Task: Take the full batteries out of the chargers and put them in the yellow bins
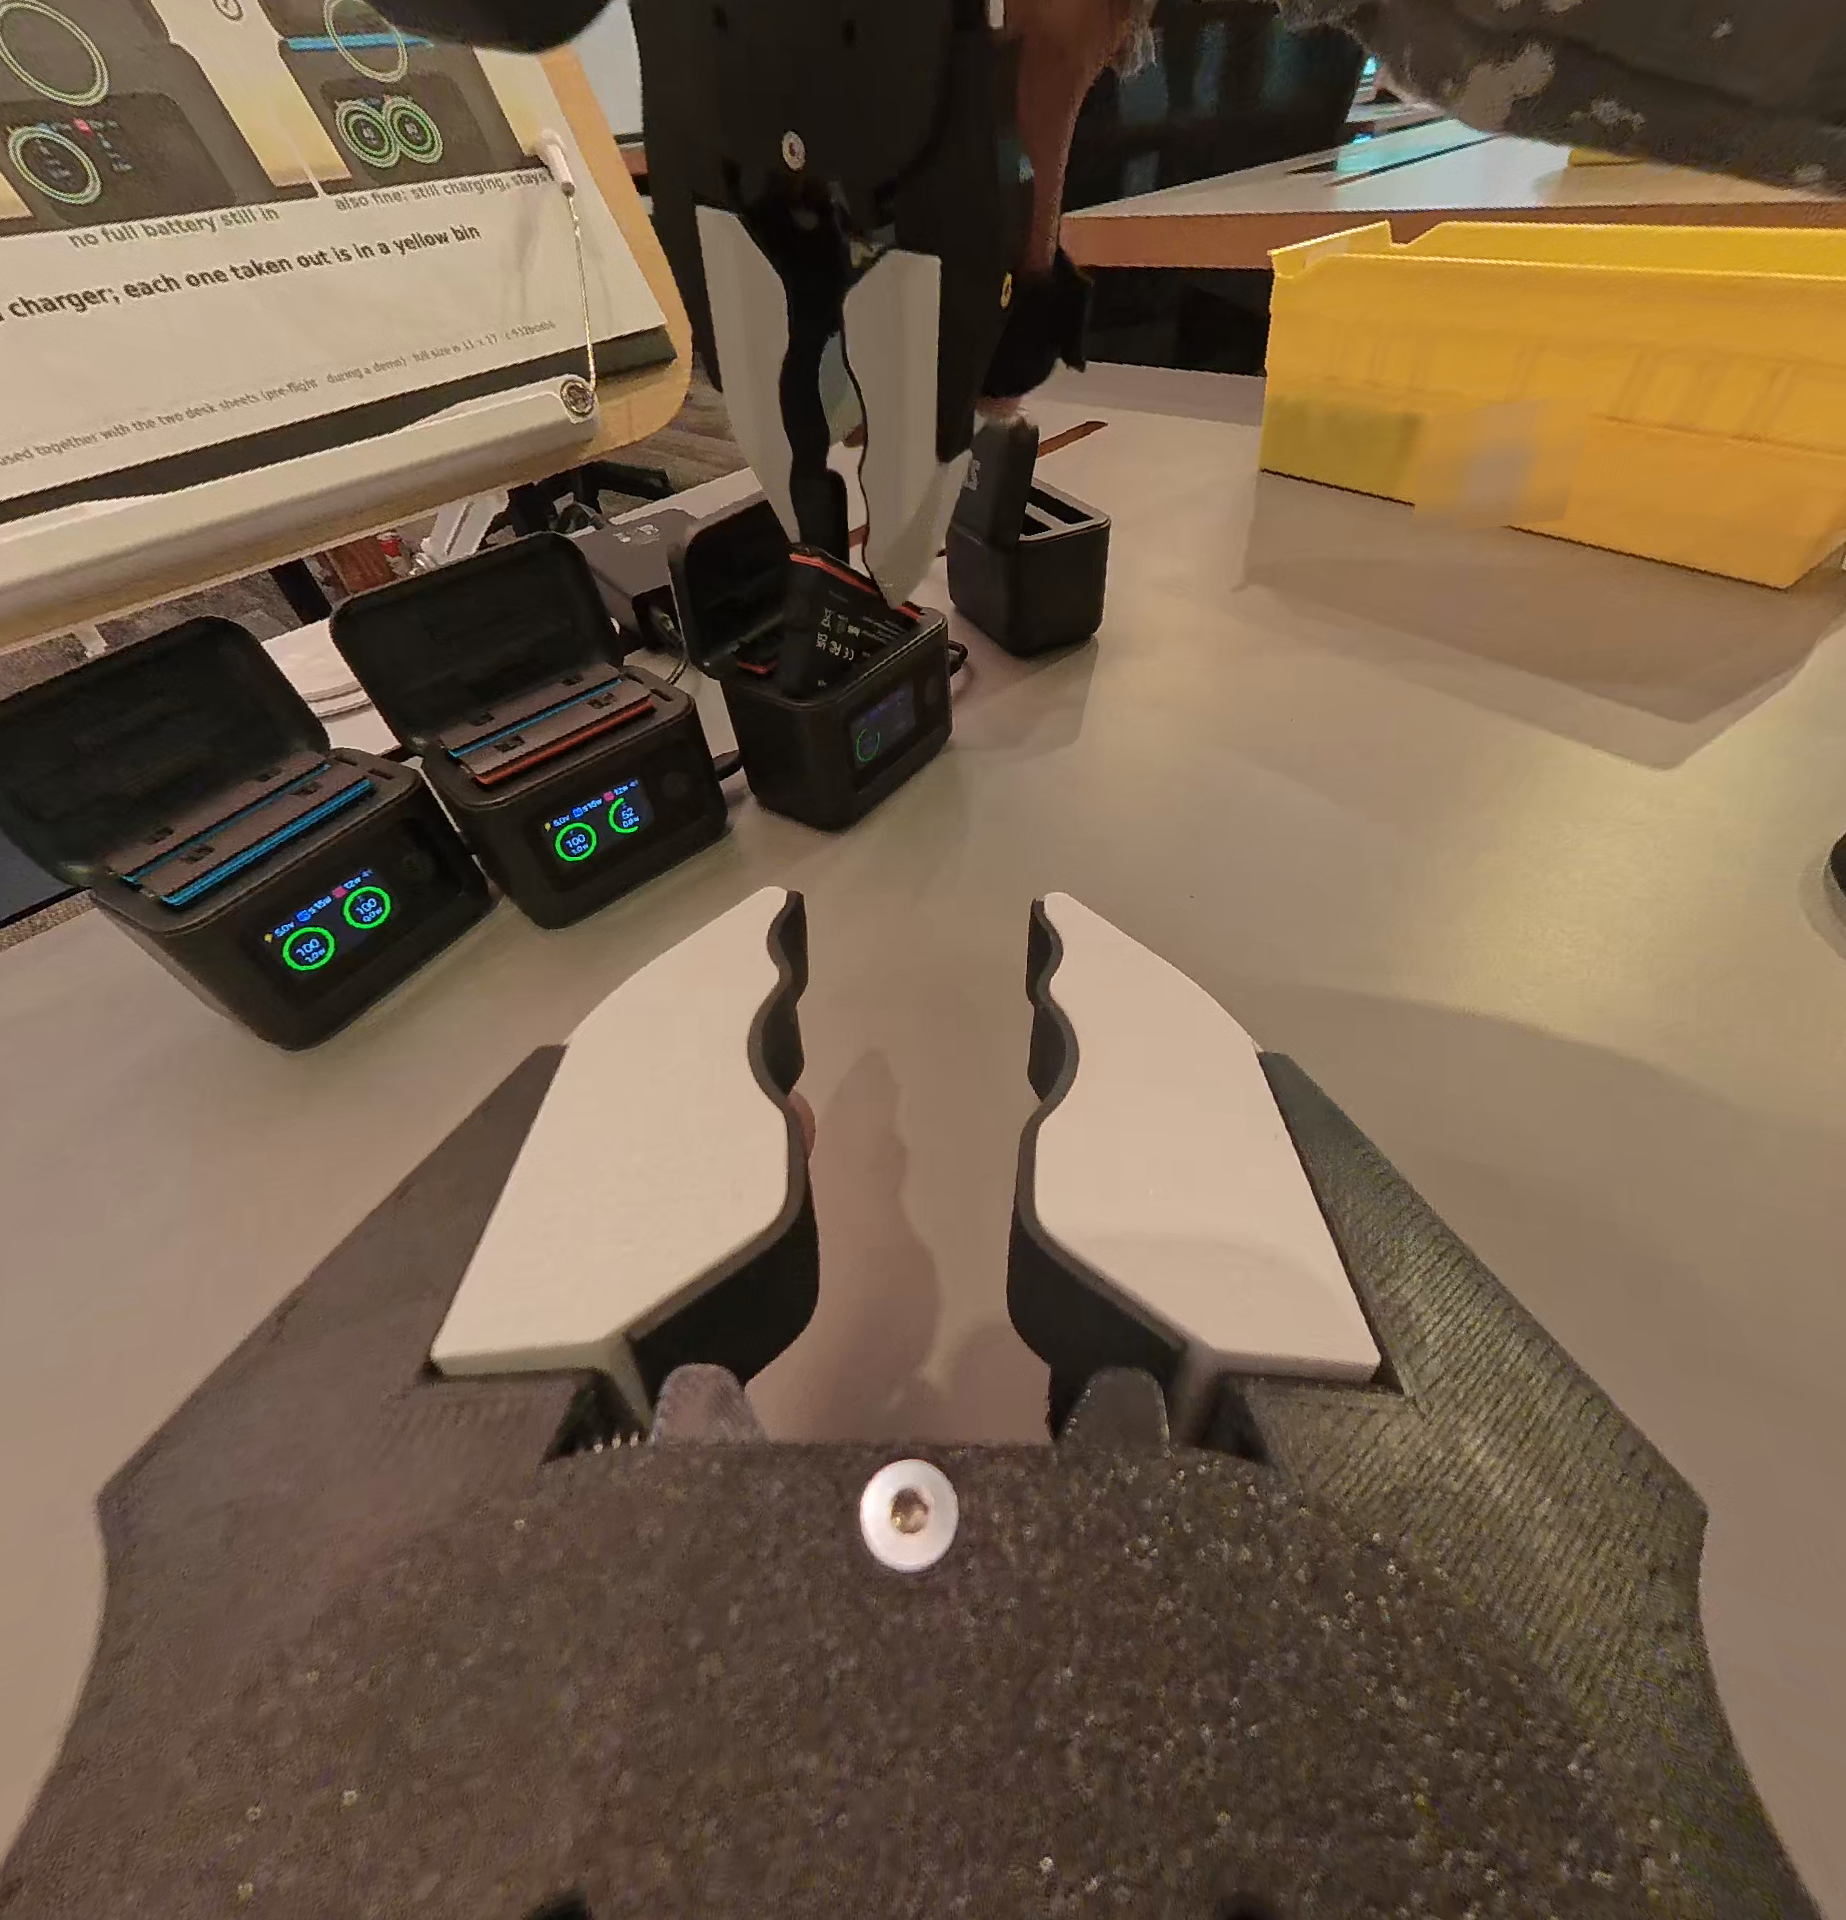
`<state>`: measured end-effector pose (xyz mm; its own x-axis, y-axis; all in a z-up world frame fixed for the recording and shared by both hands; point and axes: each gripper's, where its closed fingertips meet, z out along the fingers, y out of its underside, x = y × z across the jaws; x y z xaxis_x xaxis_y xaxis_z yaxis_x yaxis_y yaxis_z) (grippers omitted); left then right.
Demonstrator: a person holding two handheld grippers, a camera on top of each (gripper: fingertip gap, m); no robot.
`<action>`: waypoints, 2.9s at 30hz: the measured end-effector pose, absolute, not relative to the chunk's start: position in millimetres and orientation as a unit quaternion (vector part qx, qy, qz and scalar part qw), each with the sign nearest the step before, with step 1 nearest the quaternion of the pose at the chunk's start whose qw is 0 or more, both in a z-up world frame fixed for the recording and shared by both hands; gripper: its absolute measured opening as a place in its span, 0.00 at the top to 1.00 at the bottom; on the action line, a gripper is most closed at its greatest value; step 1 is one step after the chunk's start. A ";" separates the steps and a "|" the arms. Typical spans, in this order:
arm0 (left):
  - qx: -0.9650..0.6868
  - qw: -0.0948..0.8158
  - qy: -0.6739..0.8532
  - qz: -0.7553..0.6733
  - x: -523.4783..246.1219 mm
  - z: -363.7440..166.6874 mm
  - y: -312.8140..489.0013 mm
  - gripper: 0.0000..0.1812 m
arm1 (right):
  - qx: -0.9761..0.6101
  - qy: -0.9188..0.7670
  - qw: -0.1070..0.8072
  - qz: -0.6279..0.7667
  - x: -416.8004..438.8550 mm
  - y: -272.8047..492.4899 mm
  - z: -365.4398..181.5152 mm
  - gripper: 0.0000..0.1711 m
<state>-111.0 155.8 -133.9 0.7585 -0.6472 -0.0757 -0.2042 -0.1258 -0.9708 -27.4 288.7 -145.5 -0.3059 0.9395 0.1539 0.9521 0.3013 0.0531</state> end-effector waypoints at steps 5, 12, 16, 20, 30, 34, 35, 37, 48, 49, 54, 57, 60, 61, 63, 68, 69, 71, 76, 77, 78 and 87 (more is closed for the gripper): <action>-0.728 0.592 0.291 -0.188 -111.4 -134.3 156.2 0.78 | -0.602 -0.796 0.053 -0.037 -21.7 288.5 -154.4 0.91; -0.729 0.590 0.294 -0.186 -110.7 -135.4 156.2 0.78 | -0.600 -0.796 0.014 -0.077 -16.4 289.5 -139.0 0.92; -0.729 0.589 0.296 -0.185 -110.2 -135.7 155.9 0.78 | -0.591 -0.791 -0.046 -0.150 -17.1 290.0 -132.4 0.92; -0.728 0.591 0.298 -0.181 -110.6 -135.4 155.7 0.79 | -0.573 -0.782 -0.103 -0.223 -18.5 290.3 -133.3 0.92; -0.725 0.591 0.309 -0.173 -107.9 -136.1 154.0 0.79 | -0.556 -0.769 -0.155 -0.275 -22.0 287.7 -148.1 0.91; -0.724 0.590 0.312 -0.173 -107.2 -136.8 154.0 0.79 | -0.556 -0.784 -0.135 -0.241 -22.4 286.0 -152.2 0.90; -0.725 0.589 0.312 -0.173 -107.0 -137.1 154.0 0.79 | -0.559 -0.786 -0.128 -0.229 -22.6 285.5 -151.5 0.89; -0.725 0.588 0.313 -0.173 -106.8 -137.8 154.0 0.79 | -0.572 -0.788 -0.111 -0.200 -23.7 284.9 -148.1 0.87; -0.726 0.585 0.319 -0.170 -105.7 -139.9 153.5 0.79 | -0.628 -0.777 0.014 -0.024 -41.7 280.8 -150.9 1.00; -0.726 0.584 0.319 -0.170 -105.8 -139.9 153.6 0.79 | -0.628 -0.778 0.016 -0.029 -40.2 281.6 -153.4 1.00; -0.728 0.583 0.318 -0.171 -106.1 -140.4 153.8 0.79 | -0.631 -0.775 0.018 -0.030 -40.6 281.7 -154.7 1.00; -0.728 0.583 0.320 -0.170 -105.5 -140.7 153.8 0.79 | -0.634 -0.772 0.010 -0.035 -40.5 281.1 -154.9 1.00; -0.727 0.584 0.318 -0.173 -104.9 -139.6 153.8 0.80 | -0.635 -0.771 0.005 -0.044 -40.3 280.7 -155.1 1.00; -0.726 0.585 0.316 -0.175 -104.8 -138.8 153.9 0.80 | -0.634 -0.772 0.003 -0.048 -40.3 280.7 -155.0 1.00; -0.726 0.587 0.312 -0.176 -105.5 -137.5 154.4 0.80 | -0.635 -0.771 -0.005 -0.052 -40.2 280.7 -155.1 1.00; -0.725 0.595 0.303 -0.171 -111.5 -133.7 155.0 0.81 | -0.645 -0.763 -0.003 -0.040 -40.3 280.5 -155.0 1.00; -0.724 0.597 0.302 -0.169 -112.5 -132.8 155.2 0.81 | -0.642 -0.765 0.008 -0.046 -40.2 280.5 -154.9 1.00; -0.724 0.600 0.299 -0.166 -114.1 -131.7 155.6 0.81 | -0.633 -0.771 0.043 -0.065 -40.4 281.2 -154.5 1.00; -0.723 0.601 0.296 -0.169 -114.8 -130.9 156.3 0.81 | -0.645 -0.736 0.203 0.028 -57.1 262.0 -117.1 1.00; -0.723 0.601 0.297 -0.168 -114.6 -131.1 156.2 0.81 | -0.648 -0.714 0.259 0.052 -59.5 260.9 -99.9 0.99; -0.723 0.601 0.298 -0.167 -114.5 -131.4 156.3 0.81 | -0.652 -0.686 0.314 0.076 -58.3 260.4 -82.1 0.99; -0.729 0.599 0.288 -0.164 -119.4 -132.9 159.5 0.82 | -0.685 -0.425 0.556 0.202 43.3 267.2 -52.9 0.80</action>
<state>-119.4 159.5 -132.9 0.7808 -0.6157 -0.1060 -0.2229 -0.1160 -0.9679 43.3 267.2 -52.9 0.5567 0.8069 0.1972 0.3584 -0.0191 -0.9334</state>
